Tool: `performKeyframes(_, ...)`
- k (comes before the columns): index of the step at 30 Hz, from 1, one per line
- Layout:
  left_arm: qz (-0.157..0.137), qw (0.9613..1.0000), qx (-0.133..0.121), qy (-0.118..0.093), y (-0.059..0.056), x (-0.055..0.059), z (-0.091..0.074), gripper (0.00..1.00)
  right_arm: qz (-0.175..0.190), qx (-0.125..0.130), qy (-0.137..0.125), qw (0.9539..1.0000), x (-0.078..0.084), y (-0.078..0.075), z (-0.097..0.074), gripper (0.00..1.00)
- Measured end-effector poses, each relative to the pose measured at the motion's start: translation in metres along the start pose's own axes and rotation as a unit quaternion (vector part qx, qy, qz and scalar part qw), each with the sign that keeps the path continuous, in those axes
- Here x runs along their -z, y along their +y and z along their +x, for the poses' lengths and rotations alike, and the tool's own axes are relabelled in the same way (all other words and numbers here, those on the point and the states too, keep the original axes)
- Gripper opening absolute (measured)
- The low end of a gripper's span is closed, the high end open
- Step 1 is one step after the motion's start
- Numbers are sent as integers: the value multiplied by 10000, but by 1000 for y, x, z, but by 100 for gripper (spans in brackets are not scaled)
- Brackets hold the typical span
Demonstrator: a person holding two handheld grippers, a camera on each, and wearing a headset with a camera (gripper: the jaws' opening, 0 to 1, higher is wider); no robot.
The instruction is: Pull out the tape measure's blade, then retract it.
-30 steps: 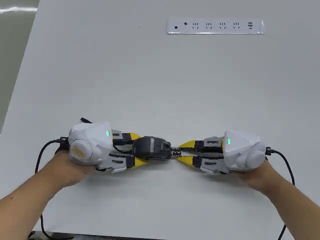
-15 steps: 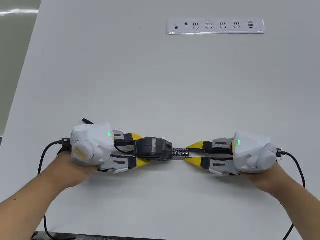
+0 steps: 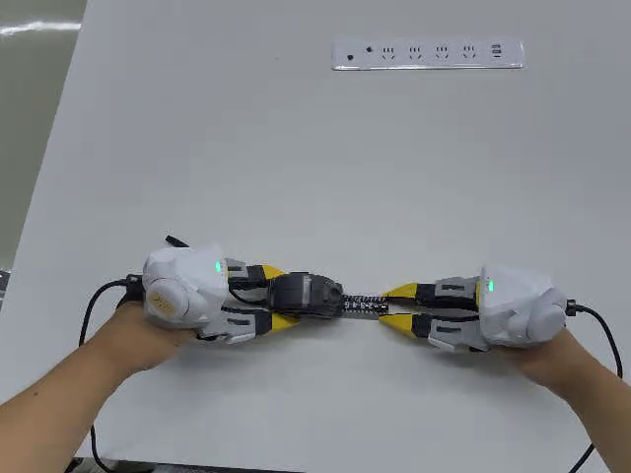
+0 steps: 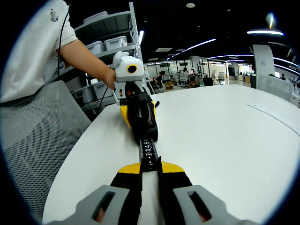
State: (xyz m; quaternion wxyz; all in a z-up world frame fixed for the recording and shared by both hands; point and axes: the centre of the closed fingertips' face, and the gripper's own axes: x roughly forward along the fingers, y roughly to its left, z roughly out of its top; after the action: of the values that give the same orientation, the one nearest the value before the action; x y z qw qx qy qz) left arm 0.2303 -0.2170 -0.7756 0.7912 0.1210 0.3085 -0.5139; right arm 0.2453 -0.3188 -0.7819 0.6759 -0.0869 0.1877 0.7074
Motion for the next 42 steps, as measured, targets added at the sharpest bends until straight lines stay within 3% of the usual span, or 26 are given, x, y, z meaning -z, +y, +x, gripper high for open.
performKeyframes(42, -56, 10000, -12, -3, 0, 0, 1, 27, 123, 186, -25, 9997, 16, -5, -37, 11)
